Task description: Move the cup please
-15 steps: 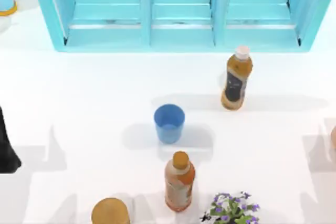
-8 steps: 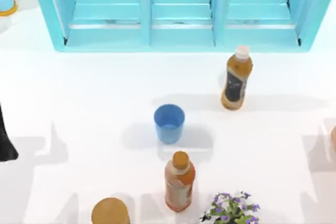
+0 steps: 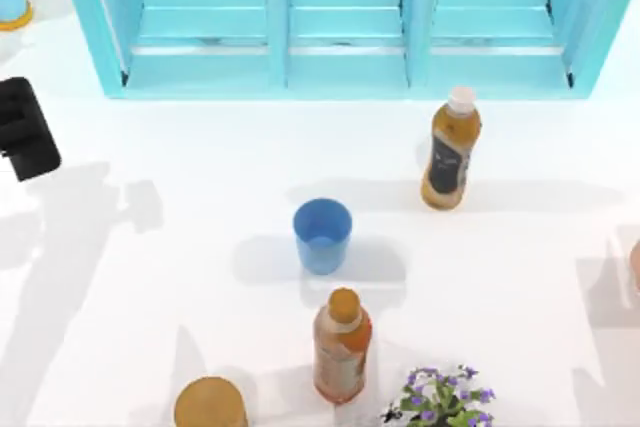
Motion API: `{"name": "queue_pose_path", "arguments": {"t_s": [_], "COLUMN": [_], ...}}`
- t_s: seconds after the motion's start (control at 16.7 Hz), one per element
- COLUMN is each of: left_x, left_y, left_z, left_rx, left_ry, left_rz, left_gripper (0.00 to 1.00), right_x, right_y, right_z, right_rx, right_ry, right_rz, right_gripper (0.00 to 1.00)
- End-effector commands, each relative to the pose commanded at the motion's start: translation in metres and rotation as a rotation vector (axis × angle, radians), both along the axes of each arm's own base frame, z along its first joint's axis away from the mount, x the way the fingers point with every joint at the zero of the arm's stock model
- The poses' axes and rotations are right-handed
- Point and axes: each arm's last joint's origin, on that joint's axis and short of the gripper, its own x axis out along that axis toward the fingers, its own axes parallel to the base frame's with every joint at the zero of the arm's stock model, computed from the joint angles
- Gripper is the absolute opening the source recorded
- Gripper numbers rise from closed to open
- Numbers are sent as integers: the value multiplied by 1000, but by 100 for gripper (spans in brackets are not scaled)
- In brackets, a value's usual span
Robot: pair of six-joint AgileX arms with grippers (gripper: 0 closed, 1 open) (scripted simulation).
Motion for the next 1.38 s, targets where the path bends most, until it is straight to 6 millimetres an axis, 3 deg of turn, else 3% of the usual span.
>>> {"name": "queue_pose_path", "arguments": {"t_s": [0.18, 0.36, 0.6, 0.84, 1.02, 1.14, 1.38], "left_x": [61, 117, 160, 165, 154, 149, 148], "left_y": [-29, -77, -156, -231, -268, -278, -280], "left_z": [5, -13, -45, -52, -44, -40, -39], "left_rx": [3, 58, 144, 173, 165, 158, 157], "left_ry": [305, 581, 809, 861, 850, 841, 840], "left_rz": [1, -25, -93, -196, -271, -297, -301], "left_gripper": [100, 100, 100, 100, 100, 100, 100], "right_x": [0, 0, 0, 0, 0, 0, 0], "right_y": [0, 0, 0, 0, 0, 0, 0], "right_z": [0, 0, 0, 0, 0, 0, 0], "right_rx": [0, 0, 0, 0, 0, 0, 0], "right_ry": [0, 0, 0, 0, 0, 0, 0], "right_rz": [0, 0, 0, 0, 0, 0, 0], "right_gripper": [100, 100, 100, 100, 100, 100, 100]}}
